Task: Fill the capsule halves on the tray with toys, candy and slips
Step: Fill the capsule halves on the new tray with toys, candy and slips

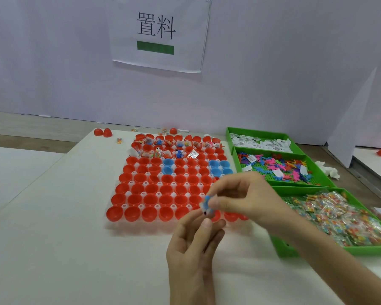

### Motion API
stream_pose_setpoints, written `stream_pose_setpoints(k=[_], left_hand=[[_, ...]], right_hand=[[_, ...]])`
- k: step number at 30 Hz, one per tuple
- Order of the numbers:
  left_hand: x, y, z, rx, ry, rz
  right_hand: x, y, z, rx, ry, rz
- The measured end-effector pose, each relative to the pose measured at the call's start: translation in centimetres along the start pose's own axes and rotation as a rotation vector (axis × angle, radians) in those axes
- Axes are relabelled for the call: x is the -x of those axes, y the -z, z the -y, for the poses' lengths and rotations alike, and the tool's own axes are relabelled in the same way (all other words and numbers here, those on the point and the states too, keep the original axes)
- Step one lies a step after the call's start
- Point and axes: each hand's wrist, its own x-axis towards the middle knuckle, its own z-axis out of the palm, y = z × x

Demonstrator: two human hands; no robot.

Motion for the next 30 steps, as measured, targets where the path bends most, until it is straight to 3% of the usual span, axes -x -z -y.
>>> stream_pose_setpoints(k=[6, 8, 17, 30], left_hand=[[0.3, -0.2, -0.1, -0.077, 0.030, 0.102], [0.3, -0.1, -0.1, -0.100, 0.036, 0.119], [-0.5, 0.5, -0.2, -0.194, 0.111, 0.163], [-0.8, 0.7, 0.0, -0.180, 0.128, 0.135]], right_hand=[[-7.4, 4.5, 0.3, 0.326, -0.002, -0.330], [-10.6, 5.1, -1.0, 0.413, -0.054, -0.369], [-17.1, 3.4, -6.9, 0.646, -0.160, -0.378], [-17.9, 2.4, -6.4, 0.780, -0.264, -0.228]])
